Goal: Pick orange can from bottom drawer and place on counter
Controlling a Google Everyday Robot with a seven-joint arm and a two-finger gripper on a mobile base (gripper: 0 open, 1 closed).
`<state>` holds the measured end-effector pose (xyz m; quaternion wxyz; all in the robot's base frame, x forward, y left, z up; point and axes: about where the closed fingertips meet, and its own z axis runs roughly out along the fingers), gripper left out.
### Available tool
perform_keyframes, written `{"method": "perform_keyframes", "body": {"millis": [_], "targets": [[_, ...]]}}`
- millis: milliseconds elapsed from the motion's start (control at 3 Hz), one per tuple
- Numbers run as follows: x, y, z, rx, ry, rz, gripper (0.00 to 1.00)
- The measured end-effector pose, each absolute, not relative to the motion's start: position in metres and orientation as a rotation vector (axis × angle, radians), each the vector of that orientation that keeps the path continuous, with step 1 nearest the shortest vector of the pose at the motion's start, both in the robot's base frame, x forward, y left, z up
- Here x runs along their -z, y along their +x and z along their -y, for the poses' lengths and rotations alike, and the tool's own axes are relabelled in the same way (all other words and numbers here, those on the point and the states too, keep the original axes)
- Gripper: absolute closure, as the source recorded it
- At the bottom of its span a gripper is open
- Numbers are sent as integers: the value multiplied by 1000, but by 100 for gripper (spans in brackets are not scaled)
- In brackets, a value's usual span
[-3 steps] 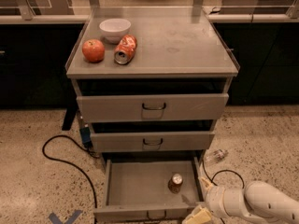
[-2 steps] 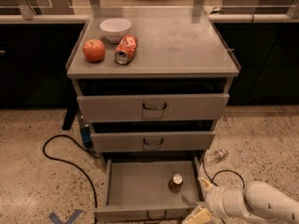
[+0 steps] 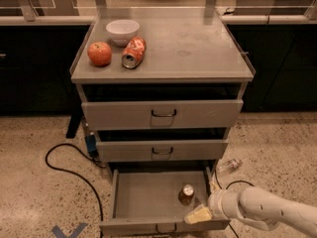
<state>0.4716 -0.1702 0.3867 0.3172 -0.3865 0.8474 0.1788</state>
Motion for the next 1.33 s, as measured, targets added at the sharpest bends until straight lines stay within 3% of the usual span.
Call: {"method": "perform_keyframes", "body": {"millis": [667,1333], "targets": [[-385,486,175,-406,-996,-2231,0],[-260,530,199,-467,-866,-2425,0]]}}
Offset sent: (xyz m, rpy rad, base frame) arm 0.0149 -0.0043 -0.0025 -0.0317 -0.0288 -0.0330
